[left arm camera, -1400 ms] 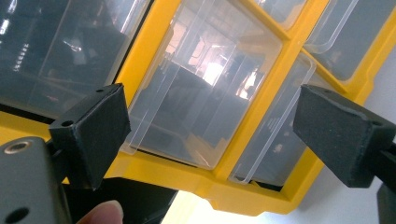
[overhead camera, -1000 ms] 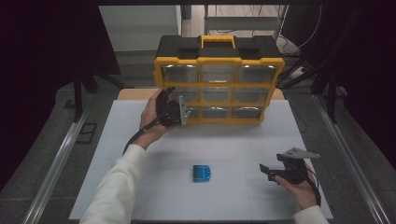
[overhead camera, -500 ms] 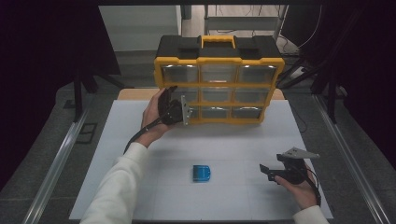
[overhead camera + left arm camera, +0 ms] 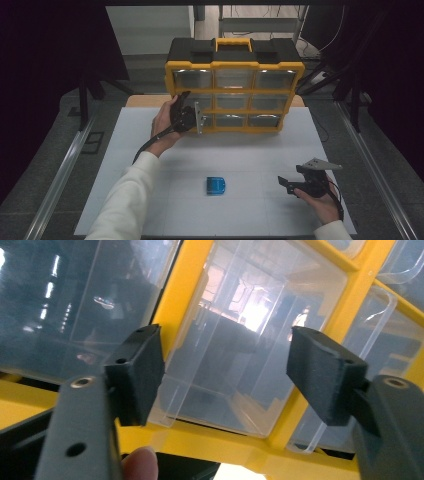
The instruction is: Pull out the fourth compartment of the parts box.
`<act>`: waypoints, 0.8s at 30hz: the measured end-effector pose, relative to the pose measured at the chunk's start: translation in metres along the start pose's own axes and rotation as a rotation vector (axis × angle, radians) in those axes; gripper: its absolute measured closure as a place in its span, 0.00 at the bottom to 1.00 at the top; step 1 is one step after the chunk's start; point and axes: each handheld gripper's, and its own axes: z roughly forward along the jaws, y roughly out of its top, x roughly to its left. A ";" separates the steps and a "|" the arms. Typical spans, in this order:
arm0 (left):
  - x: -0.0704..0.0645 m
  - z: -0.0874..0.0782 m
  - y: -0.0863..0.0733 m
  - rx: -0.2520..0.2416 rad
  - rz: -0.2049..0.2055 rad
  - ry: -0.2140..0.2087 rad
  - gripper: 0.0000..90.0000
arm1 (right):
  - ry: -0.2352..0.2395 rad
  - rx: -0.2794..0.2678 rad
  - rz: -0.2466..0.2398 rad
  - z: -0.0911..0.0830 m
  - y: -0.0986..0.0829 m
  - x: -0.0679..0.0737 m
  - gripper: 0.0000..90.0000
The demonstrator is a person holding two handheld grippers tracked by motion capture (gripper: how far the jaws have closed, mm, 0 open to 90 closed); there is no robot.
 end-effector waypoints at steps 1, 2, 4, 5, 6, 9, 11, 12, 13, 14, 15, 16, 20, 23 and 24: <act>0.000 0.000 0.000 -0.001 0.002 0.003 0.38 | 0.001 0.001 -0.002 0.000 0.000 0.000 0.16; 0.000 0.000 0.000 -0.001 0.007 0.008 0.39 | 0.001 0.000 -0.002 0.000 0.000 0.000 0.16; -0.001 0.000 0.000 -0.004 0.014 0.018 0.42 | 0.001 0.001 -0.003 0.000 0.000 0.000 0.16; -0.001 0.000 0.000 -0.001 0.022 0.023 0.43 | 0.001 0.001 -0.003 0.000 0.000 0.000 0.16; -0.001 0.000 0.000 0.003 0.032 0.028 0.44 | 0.001 0.001 -0.003 0.000 0.000 0.000 0.16; -0.002 -0.001 0.001 0.007 0.063 0.043 0.48 | 0.003 0.003 -0.004 0.000 0.000 0.000 0.16; -0.003 0.000 0.000 0.013 0.068 0.053 0.48 | 0.003 0.002 -0.004 0.000 0.000 0.000 0.16; -0.003 0.000 0.000 0.010 0.072 0.060 0.49 | 0.003 0.002 -0.003 0.000 0.000 0.000 0.16; -0.004 0.000 0.000 0.008 0.073 0.061 0.50 | 0.002 0.002 -0.004 0.000 0.000 0.000 0.16; -0.004 0.000 0.001 0.005 0.073 0.061 0.50 | 0.002 0.002 -0.004 0.000 0.000 0.000 0.16; -0.004 0.000 0.001 0.004 0.074 0.062 0.51 | 0.002 0.002 -0.004 0.000 0.000 0.000 0.16; -0.004 0.000 0.001 0.004 0.075 0.065 0.51 | 0.002 0.002 -0.004 0.000 0.000 0.000 0.16; -0.005 0.001 0.001 0.006 0.088 0.075 0.53 | 0.003 0.002 -0.002 0.000 0.000 0.000 0.16; -0.005 0.001 0.002 0.008 0.095 0.081 0.54 | 0.002 0.001 -0.001 0.000 0.000 0.000 0.16; -0.005 0.001 0.002 0.008 0.096 0.084 0.54 | 0.002 0.000 -0.001 0.000 0.000 0.000 0.16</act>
